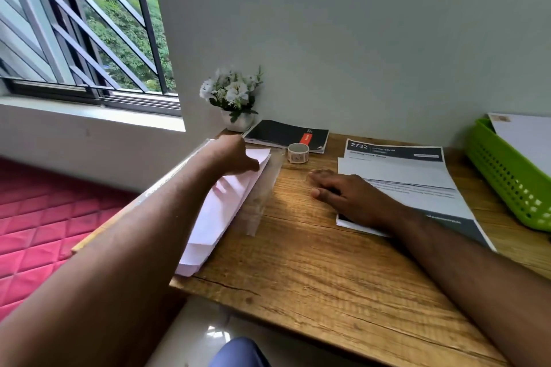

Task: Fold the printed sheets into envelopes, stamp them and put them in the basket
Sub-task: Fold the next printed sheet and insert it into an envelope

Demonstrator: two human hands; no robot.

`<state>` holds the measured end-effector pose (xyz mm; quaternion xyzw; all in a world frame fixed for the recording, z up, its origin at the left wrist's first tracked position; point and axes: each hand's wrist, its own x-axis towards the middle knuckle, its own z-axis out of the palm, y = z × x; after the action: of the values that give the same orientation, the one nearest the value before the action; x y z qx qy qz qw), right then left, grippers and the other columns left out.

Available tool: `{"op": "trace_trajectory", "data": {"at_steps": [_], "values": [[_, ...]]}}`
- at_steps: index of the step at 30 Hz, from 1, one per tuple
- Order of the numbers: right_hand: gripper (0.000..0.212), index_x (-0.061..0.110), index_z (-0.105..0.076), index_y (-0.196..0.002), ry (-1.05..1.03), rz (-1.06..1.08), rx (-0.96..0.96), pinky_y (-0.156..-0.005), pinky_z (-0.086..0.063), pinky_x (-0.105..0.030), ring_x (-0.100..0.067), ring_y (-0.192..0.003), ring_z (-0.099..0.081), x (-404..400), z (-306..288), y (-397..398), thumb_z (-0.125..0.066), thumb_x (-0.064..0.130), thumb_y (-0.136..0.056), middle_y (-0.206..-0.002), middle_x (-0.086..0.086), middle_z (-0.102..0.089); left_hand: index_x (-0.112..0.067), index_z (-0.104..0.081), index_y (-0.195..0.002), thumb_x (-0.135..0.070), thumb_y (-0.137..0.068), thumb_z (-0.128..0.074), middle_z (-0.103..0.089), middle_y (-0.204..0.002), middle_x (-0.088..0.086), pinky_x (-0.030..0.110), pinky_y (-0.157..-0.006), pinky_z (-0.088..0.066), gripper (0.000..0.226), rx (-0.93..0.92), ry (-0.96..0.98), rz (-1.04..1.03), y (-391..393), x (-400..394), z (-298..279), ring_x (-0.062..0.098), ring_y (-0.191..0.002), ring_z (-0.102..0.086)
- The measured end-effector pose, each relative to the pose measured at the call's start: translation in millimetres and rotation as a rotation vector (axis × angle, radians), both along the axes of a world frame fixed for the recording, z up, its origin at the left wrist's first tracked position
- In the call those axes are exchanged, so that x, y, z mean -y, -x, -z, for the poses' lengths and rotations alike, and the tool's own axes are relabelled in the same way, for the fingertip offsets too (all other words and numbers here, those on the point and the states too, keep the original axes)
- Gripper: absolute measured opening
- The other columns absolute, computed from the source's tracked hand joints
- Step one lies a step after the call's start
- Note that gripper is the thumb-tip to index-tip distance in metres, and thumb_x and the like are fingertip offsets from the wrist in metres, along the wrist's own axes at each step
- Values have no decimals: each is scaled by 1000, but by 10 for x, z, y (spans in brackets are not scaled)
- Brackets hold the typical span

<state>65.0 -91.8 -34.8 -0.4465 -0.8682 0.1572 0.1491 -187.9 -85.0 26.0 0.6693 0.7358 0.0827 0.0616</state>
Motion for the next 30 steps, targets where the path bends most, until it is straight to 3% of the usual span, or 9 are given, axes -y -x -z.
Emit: {"op": "trace_trajectory", "data": {"at_steps": [3, 8, 11, 15, 18, 20, 22, 24, 30], "values": [[55, 28, -41, -143, -37, 42, -136, -102, -28, -20, -9, -134, -40, 27, -58, -22, -45, 51, -93, -150, 8, -37, 3, -60, -90, -15, -89, -57, -67, -75, 19, 42, -45, -58, 19, 138, -23, -18, -49, 58, -248, 31, -55, -69], [43, 32, -54, -131, -16, 119, -541, -95, -39, -13, 12, -110, -49, 70, -205, -35, -54, 45, -90, -139, 10, -51, 4, -60, -73, -7, -83, -54, -62, -58, 17, 39, -42, -56, 16, 141, -337, 56, -277, 211, -984, 29, -44, -64], [65, 27, -42, -141, 294, 84, -969, -102, -46, -35, -9, -115, -60, 23, -290, -89, -63, 42, -81, -135, 4, -57, -1, -58, -62, -11, -76, -55, -46, -48, 8, 20, -37, -42, 18, 435, -600, 130, -467, 88, -1288, 25, -37, -47], [83, 33, -33, -145, 468, 162, -1433, -75, -55, -39, -24, -86, -66, 23, -475, -250, -69, 23, -71, -108, -9, -66, -12, -36, -49, -15, -77, -55, -24, -54, 3, 30, -47, -20, 34, 866, -828, 4, -854, -227, -967, 19, -51, -24], [86, 32, -33, -146, 270, 348, -1464, -83, -56, -38, -22, -85, -68, -57, -461, -419, -74, 4, -76, -96, -14, -69, -15, -50, -54, -24, -86, -58, -47, -54, 1, 31, -58, -39, 34, 1402, -644, 18, -1131, -380, -394, 14, -54, -45], [78, 30, -42, -141, 172, 445, -1414, -84, -55, -36, -23, -87, -68, -96, -403, -516, -75, 1, -76, -94, -13, -70, -13, -63, -84, -28, -92, -59, -70, -86, 8, 43, -75, -55, 17, 1673, -322, 142, -1309, -356, -84, 24, -79, -68], [61, 21, -53, -132, 135, 479, -1368, -79, -55, -34, -22, -84, -68, -129, -346, -567, -73, -1, -78, -91, -9, -71, -14, -59, -111, -18, -93, -60, -70, -107, 12, 51, -82, -56, 18, 1724, -125, 177, -1445, -335, 165, 31, -96, -69], [48, 11, -59, -124, 175, 452, -1332, -79, -56, -33, -22, -88, -67, -159, -292, -571, -70, -3, -79, -100, -8, -71, -12, -55, -119, -6, -90, -60, -67, -112, 13, 55, -86, -54, 30, 1788, -176, 102, -1510, -365, 315, 34, -100, -66], [63, 19, -55, -129, 455, 187, -1296, -77, -57, -39, -20, -102, -65, -188, -192, -501, -62, -16, -78, -117, -5, -67, -14, -50, -112, 1, -93, -54, -66, -102, 7, 54, -88, -53, 24, 1949, -460, -71, -1403, -494, 320, 27, -92, -66]]}}
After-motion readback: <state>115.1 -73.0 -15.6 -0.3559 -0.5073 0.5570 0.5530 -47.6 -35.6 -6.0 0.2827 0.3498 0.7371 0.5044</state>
